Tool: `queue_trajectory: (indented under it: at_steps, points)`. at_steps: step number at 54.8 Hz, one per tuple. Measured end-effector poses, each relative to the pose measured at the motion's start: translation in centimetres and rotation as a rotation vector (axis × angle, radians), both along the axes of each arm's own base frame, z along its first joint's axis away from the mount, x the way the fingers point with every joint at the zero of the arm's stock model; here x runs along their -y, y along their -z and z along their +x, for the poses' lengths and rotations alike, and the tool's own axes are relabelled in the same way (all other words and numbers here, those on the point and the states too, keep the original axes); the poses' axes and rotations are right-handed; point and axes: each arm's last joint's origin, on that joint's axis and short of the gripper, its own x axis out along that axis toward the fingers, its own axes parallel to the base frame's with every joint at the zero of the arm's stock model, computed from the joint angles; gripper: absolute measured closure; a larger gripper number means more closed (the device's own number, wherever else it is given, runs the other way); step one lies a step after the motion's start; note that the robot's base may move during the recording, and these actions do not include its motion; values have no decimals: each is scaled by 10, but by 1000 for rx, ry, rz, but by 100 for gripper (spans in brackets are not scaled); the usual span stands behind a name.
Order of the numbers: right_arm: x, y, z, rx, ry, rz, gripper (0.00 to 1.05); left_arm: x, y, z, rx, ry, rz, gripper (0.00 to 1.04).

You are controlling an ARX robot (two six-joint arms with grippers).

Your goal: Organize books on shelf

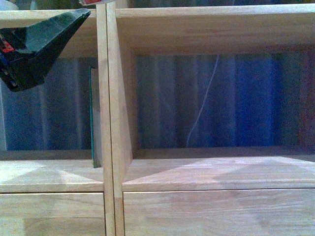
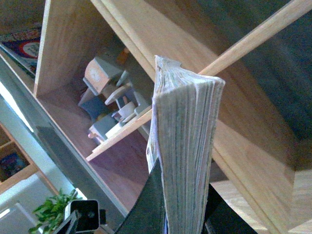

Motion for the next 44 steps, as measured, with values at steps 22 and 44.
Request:
queue_trajectory:
  at_steps: [22, 44]
  points:
    - [-18, 4, -12, -20, -86, 25, 97, 4, -2, -1, -1, 11, -17, 7]
    - [-30, 10, -22, -31, -134, 30, 97, 5, -7, -4, -8, -15, -27, 24]
